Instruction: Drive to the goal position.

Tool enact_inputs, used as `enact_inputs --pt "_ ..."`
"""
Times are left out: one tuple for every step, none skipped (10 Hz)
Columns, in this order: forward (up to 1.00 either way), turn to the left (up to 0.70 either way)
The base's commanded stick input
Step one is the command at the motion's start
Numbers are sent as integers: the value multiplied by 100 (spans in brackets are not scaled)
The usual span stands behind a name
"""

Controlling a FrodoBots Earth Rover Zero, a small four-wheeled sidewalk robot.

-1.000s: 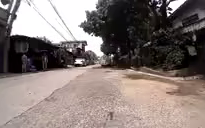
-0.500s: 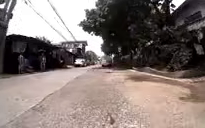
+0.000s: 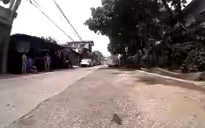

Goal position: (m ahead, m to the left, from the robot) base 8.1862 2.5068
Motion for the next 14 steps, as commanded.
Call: enact_inputs --pt "70 0" --pt "70 0" --pt "70 0" --pt "70 0" --pt "70 0" --pt "70 0" --pt "70 0" --pt "70 0" --pt "70 0" --pt "70 0" --pt "70 0" --pt "70 0" --pt "70 0" --pt "70 0"
